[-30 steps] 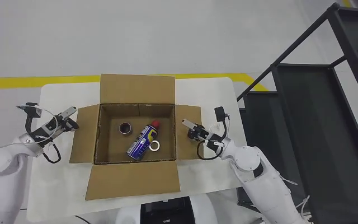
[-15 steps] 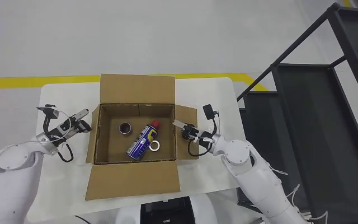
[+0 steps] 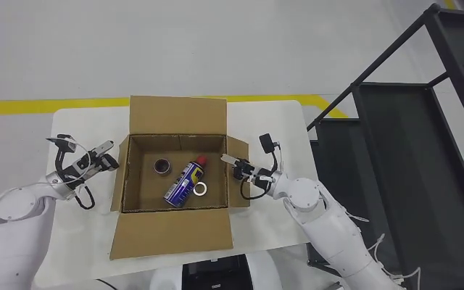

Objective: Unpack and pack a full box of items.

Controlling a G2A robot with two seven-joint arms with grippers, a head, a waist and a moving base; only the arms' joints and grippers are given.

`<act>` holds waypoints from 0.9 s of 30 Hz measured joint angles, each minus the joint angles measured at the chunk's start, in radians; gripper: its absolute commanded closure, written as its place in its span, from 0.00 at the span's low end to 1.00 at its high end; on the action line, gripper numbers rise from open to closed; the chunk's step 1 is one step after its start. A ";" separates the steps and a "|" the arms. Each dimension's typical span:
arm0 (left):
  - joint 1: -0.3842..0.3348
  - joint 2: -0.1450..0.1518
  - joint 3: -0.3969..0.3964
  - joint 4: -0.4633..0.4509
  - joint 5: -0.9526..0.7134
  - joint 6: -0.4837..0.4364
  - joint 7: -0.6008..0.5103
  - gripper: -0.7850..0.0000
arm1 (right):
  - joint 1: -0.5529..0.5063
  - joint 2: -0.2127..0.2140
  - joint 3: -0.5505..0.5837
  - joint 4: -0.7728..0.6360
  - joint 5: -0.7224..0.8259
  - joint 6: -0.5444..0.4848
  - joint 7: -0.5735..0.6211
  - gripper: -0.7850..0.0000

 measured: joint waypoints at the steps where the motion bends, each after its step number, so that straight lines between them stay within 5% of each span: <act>1: 0.000 0.000 -0.001 -0.001 -0.003 -0.003 -0.002 0.00 | -0.006 0.001 0.005 -0.010 -0.002 -0.003 -0.005 0.00; 9: 0.022 0.007 -0.048 -0.051 -0.074 -0.066 -0.037 0.00 | -0.100 0.017 0.057 -0.220 -0.090 -0.016 -0.034 0.00; 14: 0.101 0.017 -0.115 -0.179 -0.137 -0.120 -0.073 0.00 | -0.106 0.023 0.036 -0.349 -0.173 0.015 0.012 0.00; 20: 0.231 0.027 -0.192 -0.365 -0.188 -0.123 -0.124 0.00 | 0.020 0.006 -0.099 -0.340 -0.276 0.154 0.064 0.00; 27: 0.276 0.040 -0.245 -0.435 -0.238 -0.039 -0.237 0.00 | 0.252 -0.041 -0.333 -0.292 -0.442 0.457 0.130 0.00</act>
